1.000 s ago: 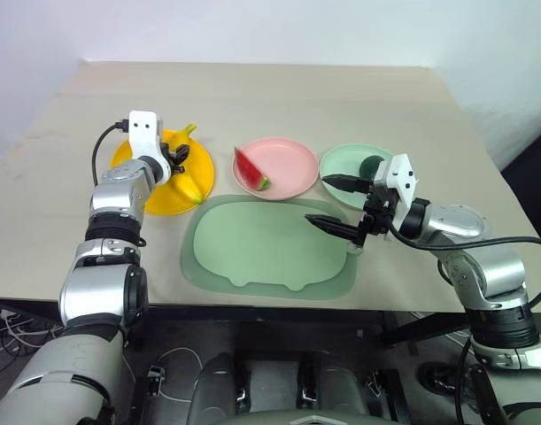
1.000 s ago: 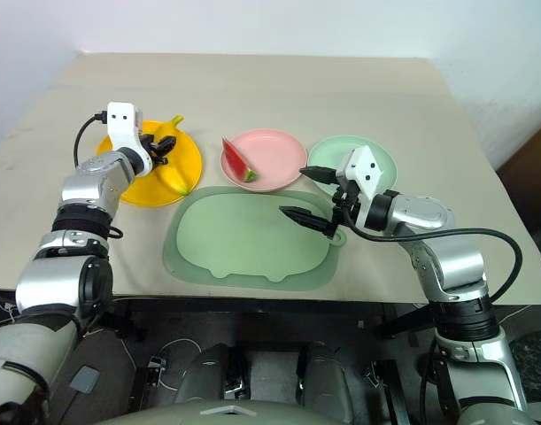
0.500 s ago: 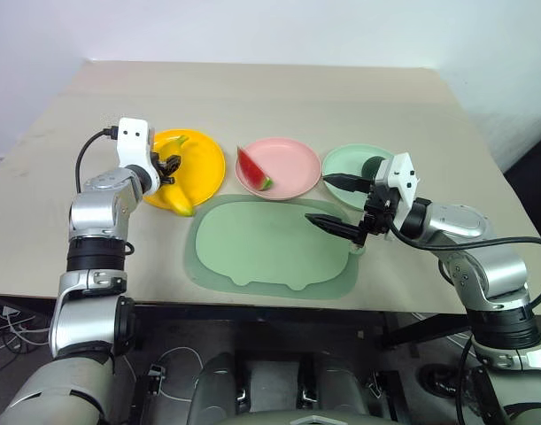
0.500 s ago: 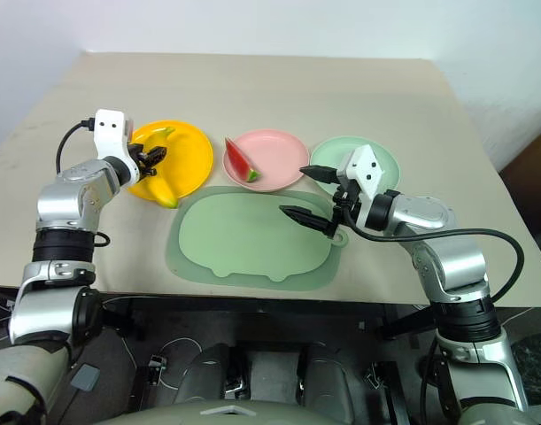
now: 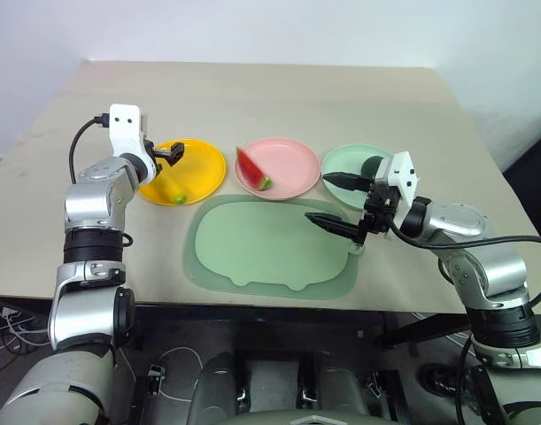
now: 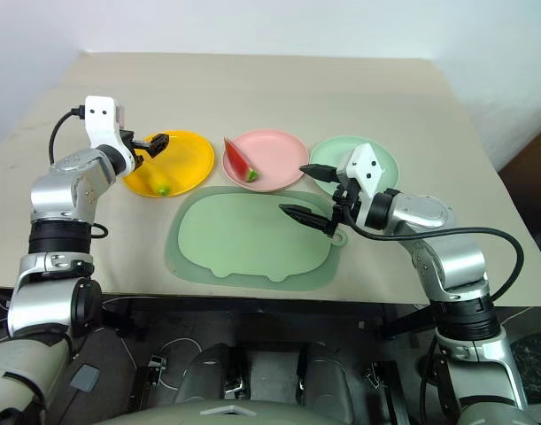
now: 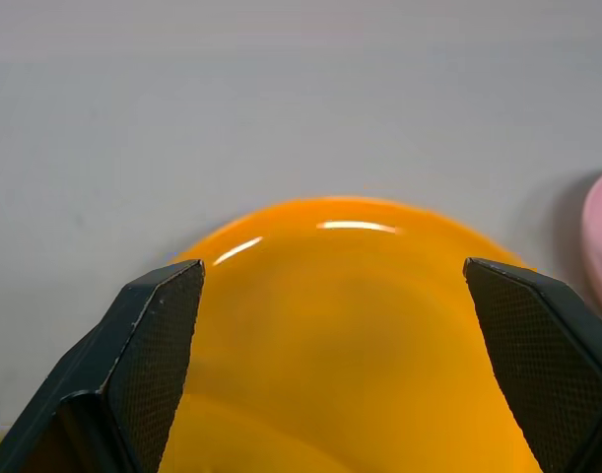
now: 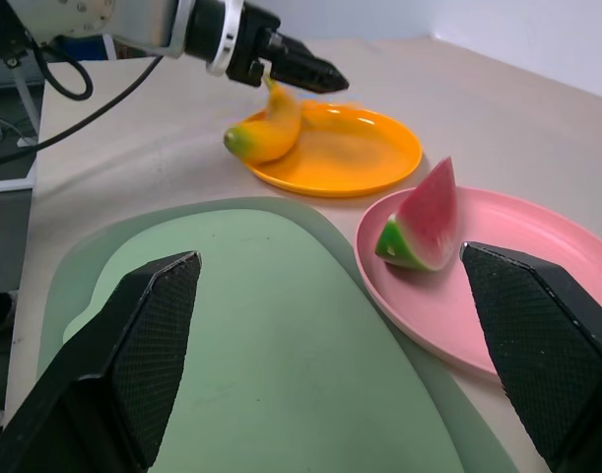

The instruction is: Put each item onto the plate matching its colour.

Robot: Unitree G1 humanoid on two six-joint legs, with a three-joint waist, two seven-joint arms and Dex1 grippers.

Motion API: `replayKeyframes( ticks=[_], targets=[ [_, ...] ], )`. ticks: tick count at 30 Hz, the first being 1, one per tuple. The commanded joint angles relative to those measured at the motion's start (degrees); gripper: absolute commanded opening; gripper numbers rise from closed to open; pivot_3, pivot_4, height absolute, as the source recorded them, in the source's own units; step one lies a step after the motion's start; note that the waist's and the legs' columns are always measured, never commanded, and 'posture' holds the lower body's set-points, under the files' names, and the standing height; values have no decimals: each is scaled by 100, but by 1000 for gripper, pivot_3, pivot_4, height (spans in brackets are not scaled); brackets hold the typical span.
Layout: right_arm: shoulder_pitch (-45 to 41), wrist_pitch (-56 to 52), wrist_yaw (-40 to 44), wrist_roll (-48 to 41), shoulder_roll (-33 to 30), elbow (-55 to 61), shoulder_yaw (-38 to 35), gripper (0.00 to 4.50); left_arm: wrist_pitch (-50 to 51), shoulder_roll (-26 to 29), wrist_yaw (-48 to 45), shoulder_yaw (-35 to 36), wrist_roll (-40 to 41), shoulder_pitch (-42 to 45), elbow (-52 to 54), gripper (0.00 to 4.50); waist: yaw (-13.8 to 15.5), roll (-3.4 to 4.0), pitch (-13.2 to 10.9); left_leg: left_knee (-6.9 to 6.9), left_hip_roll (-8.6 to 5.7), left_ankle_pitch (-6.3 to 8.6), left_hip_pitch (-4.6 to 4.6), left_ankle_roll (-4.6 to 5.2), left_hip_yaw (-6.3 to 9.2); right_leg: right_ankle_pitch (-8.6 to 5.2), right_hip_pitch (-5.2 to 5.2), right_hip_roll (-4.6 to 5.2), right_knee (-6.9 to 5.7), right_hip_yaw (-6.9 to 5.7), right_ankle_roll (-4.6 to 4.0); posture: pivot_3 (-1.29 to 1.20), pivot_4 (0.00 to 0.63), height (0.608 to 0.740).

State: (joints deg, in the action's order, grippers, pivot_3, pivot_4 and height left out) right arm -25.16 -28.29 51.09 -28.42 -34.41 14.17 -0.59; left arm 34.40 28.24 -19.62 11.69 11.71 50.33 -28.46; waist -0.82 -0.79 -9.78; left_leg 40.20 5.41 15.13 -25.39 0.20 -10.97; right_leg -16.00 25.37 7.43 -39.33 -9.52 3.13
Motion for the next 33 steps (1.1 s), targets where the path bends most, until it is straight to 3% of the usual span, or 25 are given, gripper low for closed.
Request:
replayKeyframes(
  ticks=[1, 6, 10, 17, 24, 33],
  targets=[
    [-31, 64, -6, -96, -13, 205, -136, 4500, 171, 116, -37, 70, 99, 89, 542, 4462, 4, -1, -1, 0, 0, 0, 0, 0, 0, 0, 0, 0, 0, 0, 0, 0, 150, 695],
    [-57, 12, -61, -215, 11, 248, -247, 4500, 530, 242, -410, 32, 314, -247, 1505, 4462, 1, -1, -1, 0, 0, 0, 0, 0, 0, 0, 0, 0, -1, 0, 0, 0, 150, 695],
    [-2, -52, -124, -344, -6, 266, -350, 4500, 233, 386, -939, 312, 740, -1154, 2776, 4462, -22, 0, -1, -2, 3, 0, 1, 0, -3, 0, 3, -1, 1, 5, 0, 0, 150, 695],
    [200, -175, -214, -465, -18, 355, -465, 4500, -177, 610, -1583, 893, 1315, -2703, 3884, 4462, 7, 0, 0, 1, 5, -1, 2, -2, -1, 0, 1, -1, -2, 5, -1, 0, 150, 695],
    [515, -234, -236, -622, -71, 510, -590, 4500, -906, 810, -2433, 1145, 1616, -4016, 4388, 4462, 23, -1, 0, 0, 6, 0, 2, -2, 2, 0, -1, 2, 0, 3, -1, 0, 150, 695],
    [669, -279, -235, -661, -21, 566, -459, 4500, -1677, 760, -2502, 1212, 1521, -4548, 4028, 4462, 22, 0, 0, -2, 12, 3, 2, 1, 5, 1, 0, 3, 1, 1, -3, 0, 150, 695]
  ],
)
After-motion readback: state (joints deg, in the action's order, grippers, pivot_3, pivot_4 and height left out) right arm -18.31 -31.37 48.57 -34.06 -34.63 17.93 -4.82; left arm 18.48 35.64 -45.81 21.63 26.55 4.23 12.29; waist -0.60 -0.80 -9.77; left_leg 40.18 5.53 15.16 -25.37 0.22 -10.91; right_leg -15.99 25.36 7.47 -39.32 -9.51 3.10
